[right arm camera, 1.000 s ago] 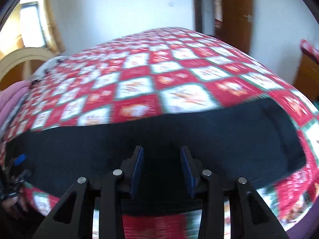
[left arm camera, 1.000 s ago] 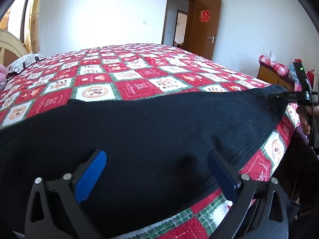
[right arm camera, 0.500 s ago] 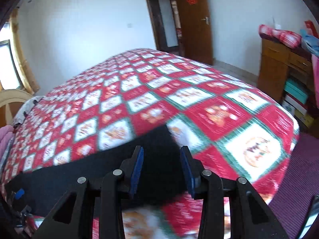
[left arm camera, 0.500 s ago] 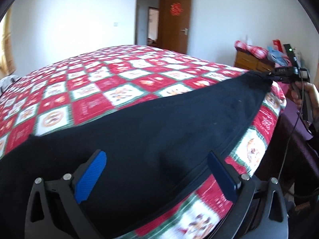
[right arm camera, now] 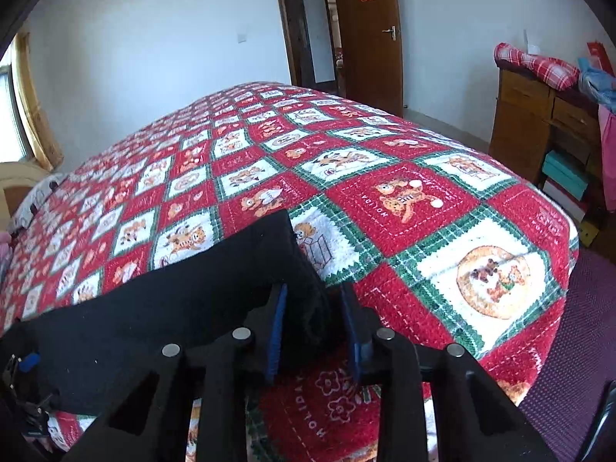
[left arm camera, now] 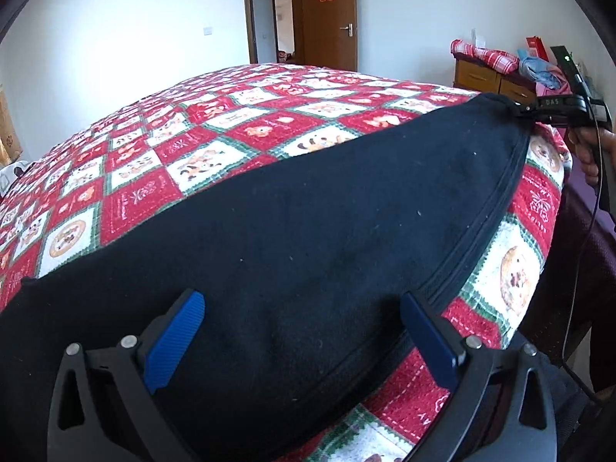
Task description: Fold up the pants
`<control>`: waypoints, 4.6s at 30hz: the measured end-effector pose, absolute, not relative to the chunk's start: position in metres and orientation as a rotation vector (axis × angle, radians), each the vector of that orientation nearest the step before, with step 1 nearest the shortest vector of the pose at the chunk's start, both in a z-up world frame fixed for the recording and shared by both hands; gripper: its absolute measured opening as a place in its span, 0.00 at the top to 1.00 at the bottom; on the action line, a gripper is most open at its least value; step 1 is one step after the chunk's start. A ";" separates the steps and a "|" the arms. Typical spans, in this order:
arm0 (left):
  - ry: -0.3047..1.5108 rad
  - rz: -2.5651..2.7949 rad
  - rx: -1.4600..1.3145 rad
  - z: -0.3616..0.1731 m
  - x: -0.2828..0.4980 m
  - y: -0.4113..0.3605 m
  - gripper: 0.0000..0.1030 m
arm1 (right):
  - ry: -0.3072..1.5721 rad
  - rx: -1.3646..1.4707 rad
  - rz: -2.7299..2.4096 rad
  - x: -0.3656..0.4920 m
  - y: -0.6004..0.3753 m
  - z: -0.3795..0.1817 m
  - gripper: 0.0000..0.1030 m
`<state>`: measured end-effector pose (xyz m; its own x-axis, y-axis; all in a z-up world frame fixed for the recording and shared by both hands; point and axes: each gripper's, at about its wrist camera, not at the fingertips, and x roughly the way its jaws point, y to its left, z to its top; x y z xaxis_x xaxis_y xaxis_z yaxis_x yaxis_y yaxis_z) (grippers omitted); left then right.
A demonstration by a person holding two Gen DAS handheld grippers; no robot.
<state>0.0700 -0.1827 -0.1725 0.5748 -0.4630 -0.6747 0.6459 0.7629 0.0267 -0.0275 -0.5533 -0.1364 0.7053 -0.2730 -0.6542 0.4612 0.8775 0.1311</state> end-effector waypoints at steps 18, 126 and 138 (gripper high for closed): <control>0.740 -0.623 0.294 -0.166 0.069 -0.166 0.00 | 0.541 0.468 -0.370 -0.065 -0.548 -0.135 0.44; 0.649 -0.206 -0.107 -0.168 0.085 0.053 0.00 | 0.462 0.693 -0.307 -0.087 -0.566 -0.134 0.61; 0.610 -0.186 -0.034 -0.182 0.076 0.045 0.00 | 0.457 0.617 -0.271 -0.064 -0.562 -0.152 0.61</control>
